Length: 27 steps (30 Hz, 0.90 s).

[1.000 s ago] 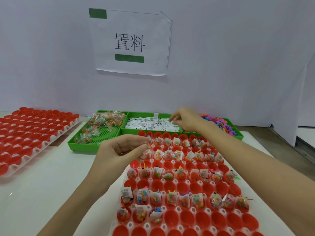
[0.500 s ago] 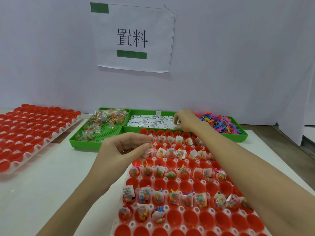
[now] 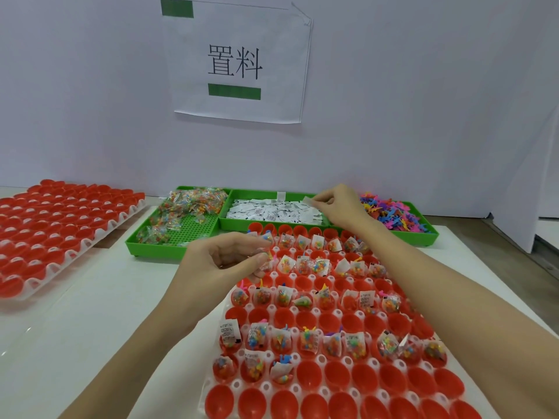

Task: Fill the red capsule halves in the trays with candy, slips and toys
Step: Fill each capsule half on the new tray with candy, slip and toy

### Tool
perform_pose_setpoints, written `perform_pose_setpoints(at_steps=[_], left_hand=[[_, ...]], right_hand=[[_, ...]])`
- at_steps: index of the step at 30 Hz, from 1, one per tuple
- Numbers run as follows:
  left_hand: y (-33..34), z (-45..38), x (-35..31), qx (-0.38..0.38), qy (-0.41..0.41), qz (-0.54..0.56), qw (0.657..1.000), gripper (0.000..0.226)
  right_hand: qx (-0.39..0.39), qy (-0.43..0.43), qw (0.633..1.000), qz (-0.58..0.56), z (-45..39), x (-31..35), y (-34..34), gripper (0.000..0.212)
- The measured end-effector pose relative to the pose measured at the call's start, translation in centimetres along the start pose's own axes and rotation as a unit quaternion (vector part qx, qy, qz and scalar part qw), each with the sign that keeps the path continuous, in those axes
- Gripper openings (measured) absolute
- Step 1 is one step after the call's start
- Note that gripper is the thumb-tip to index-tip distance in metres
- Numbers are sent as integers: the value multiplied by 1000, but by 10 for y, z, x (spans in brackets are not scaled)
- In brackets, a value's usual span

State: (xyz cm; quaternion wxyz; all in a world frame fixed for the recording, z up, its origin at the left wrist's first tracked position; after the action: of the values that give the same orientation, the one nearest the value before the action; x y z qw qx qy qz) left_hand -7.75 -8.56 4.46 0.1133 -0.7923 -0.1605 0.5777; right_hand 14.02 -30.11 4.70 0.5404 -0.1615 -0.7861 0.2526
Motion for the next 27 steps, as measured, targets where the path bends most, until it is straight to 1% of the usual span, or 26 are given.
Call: perform_pose_setpoints(at_steps=[3,8,11,14,16,18,20,24,27], left_hand=[[0,1,2,4,-1,-6,1000,21],[1,1,0,8,6,-7,1000,26],[2,1,-1,1,0,11,1000,25],[3,2,-2,2,-5,32,999,15],[5,3,-4,11,-2,45,999,11],[8,5,-7,19,0,55,998,9],[12,6,-9,32,6,48,998,8],[23,11,-15,69,26,48,996,11],[28,16,-19,108,30,37,993,14]], right_hand=[[-34,6,998,-56,6,5,-9,33],[-41,19,990,-130,24,16,-16,35],[-18,31,981,-191,49,31,-19,28],[16,49,961,-272,85,49,-20,19],[43,55,951,-302,115,62,-18,15],[65,55,951,-297,145,73,-14,11],[66,42,958,-277,172,81,-12,9],[15,0,968,-250,206,86,-14,10],[-15,-7,970,-243,221,83,-13,14]])
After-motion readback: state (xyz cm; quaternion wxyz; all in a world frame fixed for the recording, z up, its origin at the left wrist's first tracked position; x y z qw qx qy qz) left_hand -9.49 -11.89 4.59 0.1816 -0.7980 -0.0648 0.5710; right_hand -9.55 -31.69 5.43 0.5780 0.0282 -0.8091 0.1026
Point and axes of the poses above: each hand's wrist, its own z-axis away from the middle knuckle, its own y-axis out of the palm, x = y × z, the point moved 6 cm from there along -z, towards the middle knuckle, and after that the axes turned 15 degrees about -z, right-handed, at the moved point
